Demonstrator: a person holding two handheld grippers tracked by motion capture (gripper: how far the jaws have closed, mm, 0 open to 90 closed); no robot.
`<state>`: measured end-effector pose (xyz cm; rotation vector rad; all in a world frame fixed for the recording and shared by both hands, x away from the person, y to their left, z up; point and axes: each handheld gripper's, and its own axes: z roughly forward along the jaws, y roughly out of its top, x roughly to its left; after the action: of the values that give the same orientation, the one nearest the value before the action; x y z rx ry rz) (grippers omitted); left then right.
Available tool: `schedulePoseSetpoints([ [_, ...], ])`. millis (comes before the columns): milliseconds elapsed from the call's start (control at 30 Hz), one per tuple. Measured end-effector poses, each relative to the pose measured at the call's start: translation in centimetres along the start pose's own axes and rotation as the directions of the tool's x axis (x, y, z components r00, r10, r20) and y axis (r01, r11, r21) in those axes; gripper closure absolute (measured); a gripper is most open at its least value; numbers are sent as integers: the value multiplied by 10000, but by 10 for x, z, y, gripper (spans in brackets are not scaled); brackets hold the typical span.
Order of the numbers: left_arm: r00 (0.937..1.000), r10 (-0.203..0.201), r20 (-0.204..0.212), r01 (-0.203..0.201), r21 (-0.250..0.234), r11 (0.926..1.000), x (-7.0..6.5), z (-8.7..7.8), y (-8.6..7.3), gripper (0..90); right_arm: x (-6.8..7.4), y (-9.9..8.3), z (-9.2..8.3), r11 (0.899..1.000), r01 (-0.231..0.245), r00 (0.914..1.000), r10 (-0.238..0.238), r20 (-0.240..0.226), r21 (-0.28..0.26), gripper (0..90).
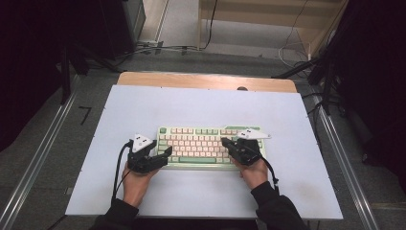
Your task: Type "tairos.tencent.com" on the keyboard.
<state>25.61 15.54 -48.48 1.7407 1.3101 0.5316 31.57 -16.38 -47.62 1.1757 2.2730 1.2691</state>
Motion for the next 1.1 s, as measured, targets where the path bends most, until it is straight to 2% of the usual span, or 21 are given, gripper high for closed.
schedulePoseSetpoints([
  [200, 9997, -152, -174, 151, -78, 9999, 4, -8, -4, 342, 8, 5, 11, 9996, 212, 9996, -209, -194, 163, 878],
  [467, 9988, -338, -349, 333, -155, 9993, 8, -16, -8, 342, 13, 9, 26, 9989, 159, 9999, -157, -64, 445, 878],
  [700, 9988, -349, -339, 343, -177, 9993, 8, -16, -8, 341, 20, 10, 35, 9970, 418, 9991, -410, -146, 652, 878],
  [1100, 9990, -354, -255, 349, -187, 9992, 8, -16, -6, 342, 24, 11, 43, 9952, 443, 9990, -447, 26, 872, 878],
])
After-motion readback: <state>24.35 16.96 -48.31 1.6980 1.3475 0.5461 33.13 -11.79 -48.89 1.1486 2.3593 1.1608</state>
